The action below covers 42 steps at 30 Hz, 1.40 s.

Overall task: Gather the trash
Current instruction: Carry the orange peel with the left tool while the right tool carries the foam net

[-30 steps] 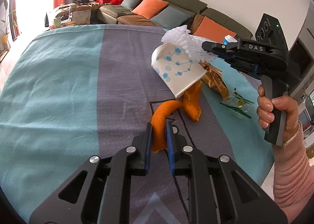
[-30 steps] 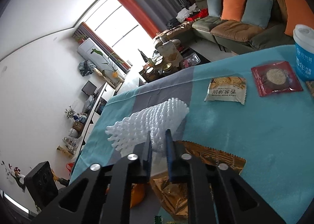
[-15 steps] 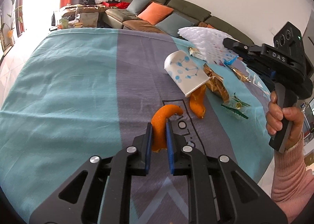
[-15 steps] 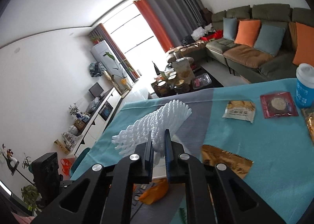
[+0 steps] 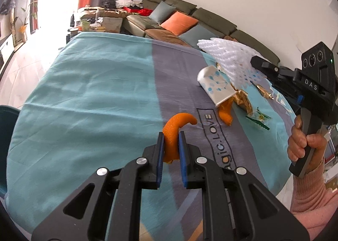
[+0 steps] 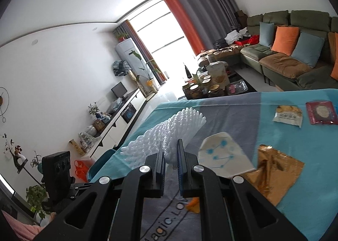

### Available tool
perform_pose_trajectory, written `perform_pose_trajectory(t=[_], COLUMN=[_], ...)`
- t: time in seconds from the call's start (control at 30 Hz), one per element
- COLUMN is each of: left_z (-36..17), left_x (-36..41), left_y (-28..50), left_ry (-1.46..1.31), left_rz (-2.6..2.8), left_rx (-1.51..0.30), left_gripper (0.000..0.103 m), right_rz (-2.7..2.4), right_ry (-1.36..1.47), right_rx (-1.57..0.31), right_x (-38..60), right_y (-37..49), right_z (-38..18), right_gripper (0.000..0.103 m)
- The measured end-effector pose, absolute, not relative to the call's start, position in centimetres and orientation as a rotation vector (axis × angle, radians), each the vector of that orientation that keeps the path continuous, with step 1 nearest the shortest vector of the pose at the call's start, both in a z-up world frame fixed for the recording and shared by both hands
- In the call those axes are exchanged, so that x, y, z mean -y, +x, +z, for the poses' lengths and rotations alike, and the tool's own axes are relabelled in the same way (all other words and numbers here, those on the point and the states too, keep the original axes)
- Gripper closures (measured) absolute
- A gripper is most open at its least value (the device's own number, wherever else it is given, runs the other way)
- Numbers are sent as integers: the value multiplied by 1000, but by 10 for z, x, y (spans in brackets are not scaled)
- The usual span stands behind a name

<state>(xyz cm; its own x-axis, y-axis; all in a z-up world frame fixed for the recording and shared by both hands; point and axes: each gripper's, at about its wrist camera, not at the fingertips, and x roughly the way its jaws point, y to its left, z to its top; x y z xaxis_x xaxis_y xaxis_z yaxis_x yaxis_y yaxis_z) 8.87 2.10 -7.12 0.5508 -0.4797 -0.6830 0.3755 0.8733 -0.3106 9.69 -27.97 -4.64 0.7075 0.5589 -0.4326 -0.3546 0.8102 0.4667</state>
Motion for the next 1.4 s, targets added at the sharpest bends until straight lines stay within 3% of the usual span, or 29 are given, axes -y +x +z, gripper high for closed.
perform_pose_trajectory(t=[1.4], left_z=[-49], left_x=[-175], left_y=[46], left_ry=[-311], left_rz=[-208], left_rx=[-739], left_gripper=[89], right_rz=[798], right_ry=[209], right_rx=[-700], right_x=[134], right_y=[107], right_z=[-47], right_gripper=[94])
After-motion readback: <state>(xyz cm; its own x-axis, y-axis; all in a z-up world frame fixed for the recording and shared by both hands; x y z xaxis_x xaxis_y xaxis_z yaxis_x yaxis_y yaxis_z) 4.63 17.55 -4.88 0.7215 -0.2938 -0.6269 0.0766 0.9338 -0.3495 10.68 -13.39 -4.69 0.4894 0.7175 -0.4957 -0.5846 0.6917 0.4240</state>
